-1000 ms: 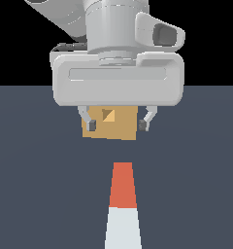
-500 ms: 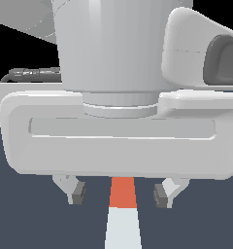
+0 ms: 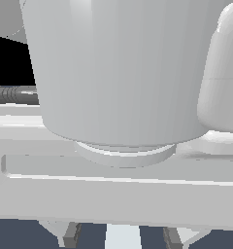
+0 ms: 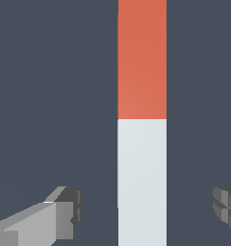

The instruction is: Insert the peg into the horizontal hole in a box.

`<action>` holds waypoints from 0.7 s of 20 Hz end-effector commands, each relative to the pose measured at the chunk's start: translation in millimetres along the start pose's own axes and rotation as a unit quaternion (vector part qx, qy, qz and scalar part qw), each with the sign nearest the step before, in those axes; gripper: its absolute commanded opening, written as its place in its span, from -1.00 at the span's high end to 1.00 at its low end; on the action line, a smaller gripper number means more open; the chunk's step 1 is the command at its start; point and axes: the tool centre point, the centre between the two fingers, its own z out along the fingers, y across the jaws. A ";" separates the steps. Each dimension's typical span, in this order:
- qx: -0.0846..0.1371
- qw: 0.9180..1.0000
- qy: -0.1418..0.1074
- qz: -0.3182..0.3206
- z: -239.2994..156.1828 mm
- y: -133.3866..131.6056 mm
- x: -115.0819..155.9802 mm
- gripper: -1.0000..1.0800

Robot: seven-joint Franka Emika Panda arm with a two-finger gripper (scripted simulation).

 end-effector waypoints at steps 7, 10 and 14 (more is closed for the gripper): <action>0.000 1.000 0.000 0.000 22.3 0.1 0.1 -0.92; 0.000 1.000 0.000 -0.001 38.0 0.1 0.3 -0.92; 0.000 1.000 0.000 -0.001 49.1 0.7 -0.1 -0.92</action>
